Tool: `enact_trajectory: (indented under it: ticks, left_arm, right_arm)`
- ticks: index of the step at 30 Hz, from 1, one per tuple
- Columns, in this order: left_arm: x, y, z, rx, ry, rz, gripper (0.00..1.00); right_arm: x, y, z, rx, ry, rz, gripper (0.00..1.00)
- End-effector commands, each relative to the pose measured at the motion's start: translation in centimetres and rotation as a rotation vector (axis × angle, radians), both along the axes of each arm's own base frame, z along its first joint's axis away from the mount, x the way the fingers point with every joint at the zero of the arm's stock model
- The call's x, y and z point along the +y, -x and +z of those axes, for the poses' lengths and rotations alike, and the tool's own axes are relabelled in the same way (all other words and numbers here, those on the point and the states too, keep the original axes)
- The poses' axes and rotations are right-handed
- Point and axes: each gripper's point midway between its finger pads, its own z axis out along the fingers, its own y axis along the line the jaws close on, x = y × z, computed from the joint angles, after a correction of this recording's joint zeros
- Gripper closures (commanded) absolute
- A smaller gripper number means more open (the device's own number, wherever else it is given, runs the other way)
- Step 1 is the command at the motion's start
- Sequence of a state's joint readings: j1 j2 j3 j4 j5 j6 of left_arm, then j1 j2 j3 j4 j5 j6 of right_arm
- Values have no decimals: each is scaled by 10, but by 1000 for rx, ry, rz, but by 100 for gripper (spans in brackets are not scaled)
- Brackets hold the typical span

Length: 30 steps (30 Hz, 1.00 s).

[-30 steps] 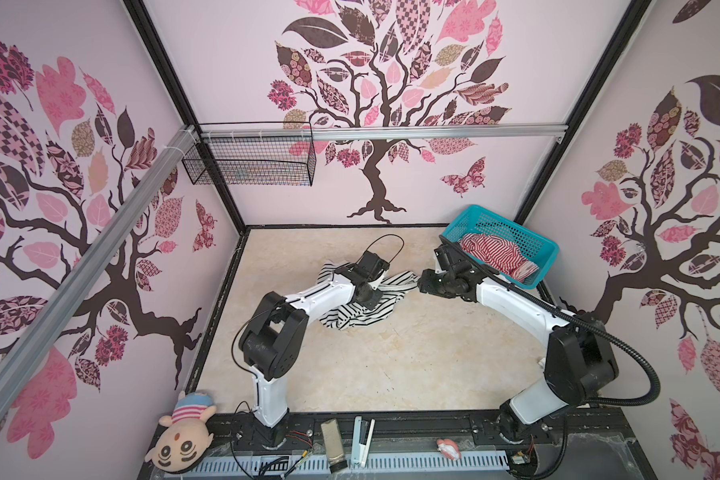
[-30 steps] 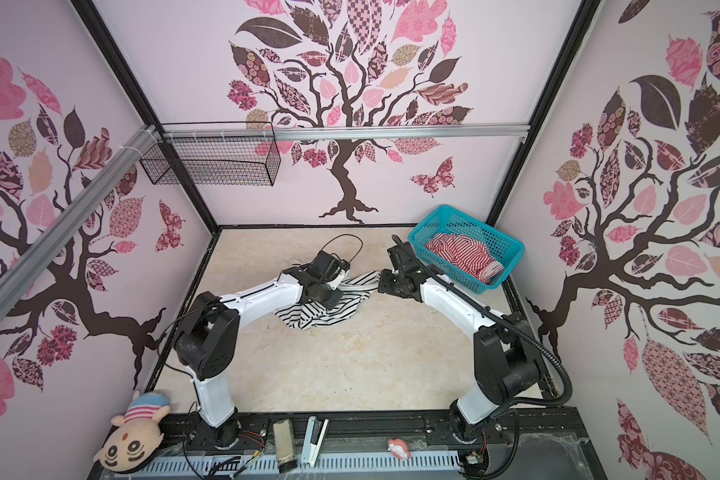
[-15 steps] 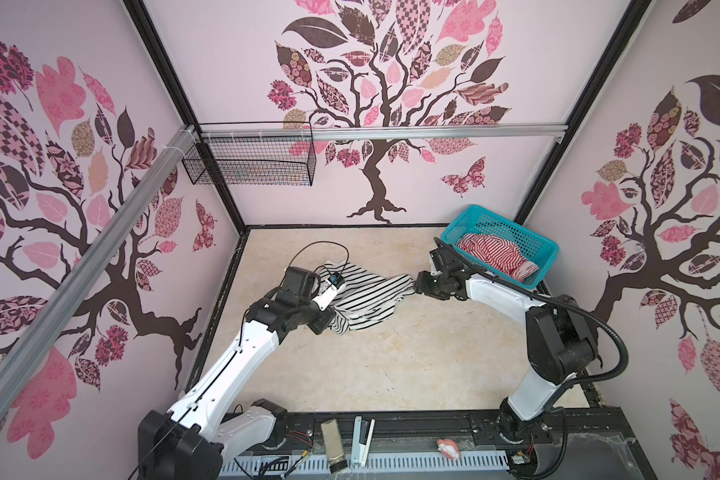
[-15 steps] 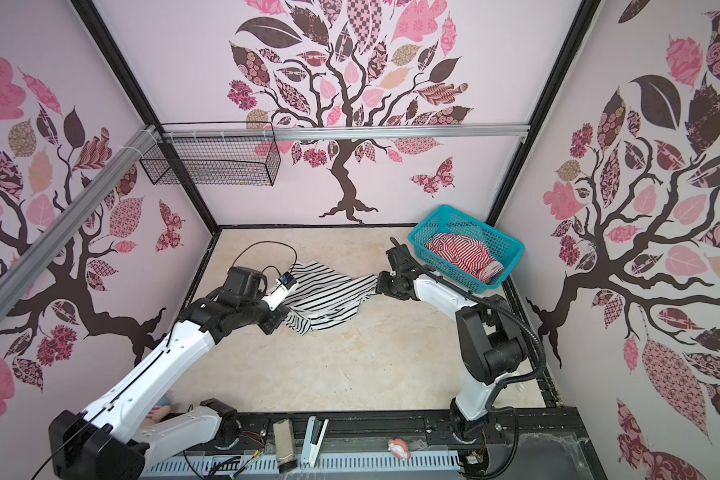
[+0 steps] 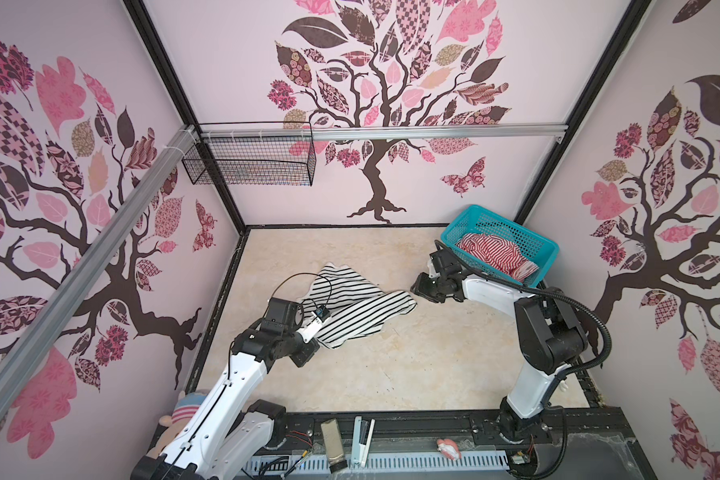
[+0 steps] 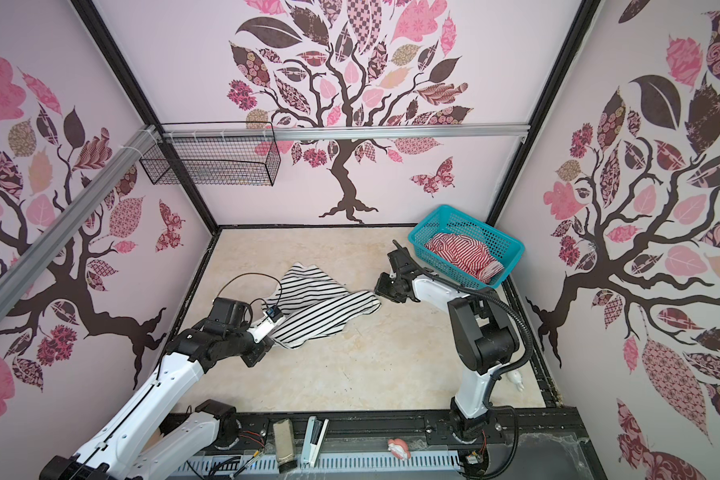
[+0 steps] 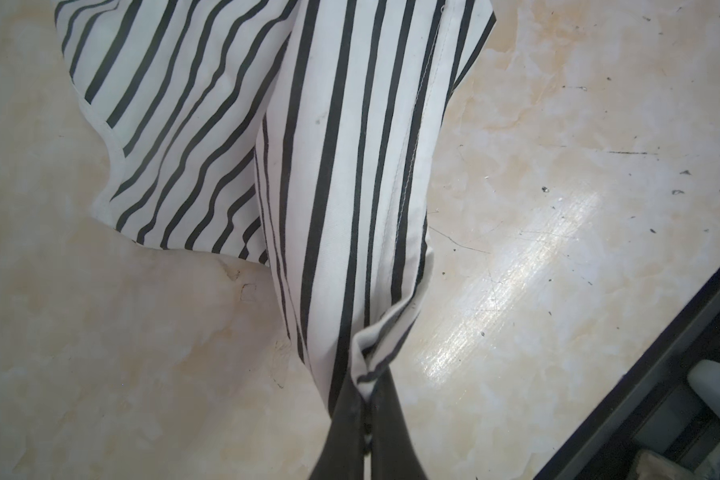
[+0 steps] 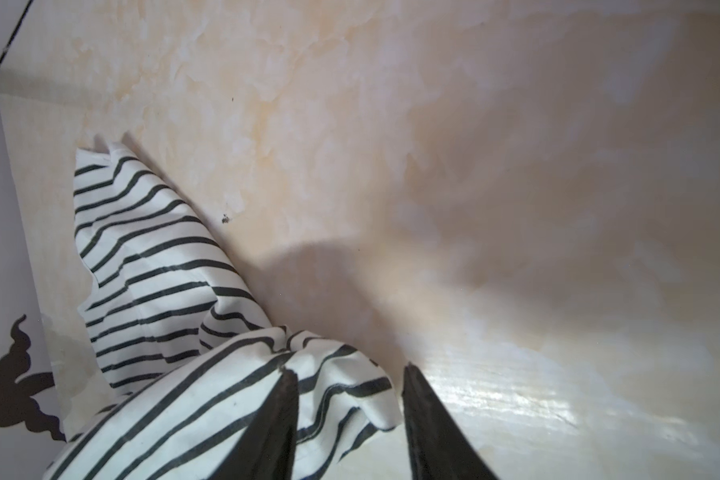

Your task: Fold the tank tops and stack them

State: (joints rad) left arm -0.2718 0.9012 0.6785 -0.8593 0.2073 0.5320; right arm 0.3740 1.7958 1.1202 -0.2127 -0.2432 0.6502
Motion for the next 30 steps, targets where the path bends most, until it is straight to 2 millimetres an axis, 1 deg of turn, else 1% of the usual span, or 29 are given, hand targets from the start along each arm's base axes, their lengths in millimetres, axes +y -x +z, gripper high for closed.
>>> enact_trajectory:
  ticks: [1, 3, 6, 11, 14, 18, 23, 27, 30]
  left_arm:
    - [3, -3, -9, -6, -20, -6, 100]
    - [4, -4, -13, -7, -25, -3, 100]
    - [6, -5, -19, -7, -36, 8, 100]
    - [7, -5, -24, -3, -40, 21, 100]
    - [9, -6, -24, -8, -47, 29, 100]
    - [10, -7, -25, -12, -53, 32, 100]
    - [11, -8, -25, -19, -55, 35, 100]
    - [12, -10, -25, -24, -62, 40, 100]
    - [13, -11, -25, -27, -65, 46, 100]
  right_arm:
    - [0, 19, -17, 60, -31, 14, 61]
    - [-2, 25, -22, 68, -32, 15, 63]
    - [-3, 28, -27, 80, -29, 17, 64]
    - [6, 31, -30, 93, -86, 42, 64]
    - [10, 34, -34, 109, -109, 52, 64]
    - [3, 32, -32, 89, -110, 18, 64]
    - [-4, 30, -37, 101, -115, -16, 66]
    - [-4, 28, -40, 102, -201, -34, 67]
    - [-2, 28, -43, 116, -220, -29, 71]
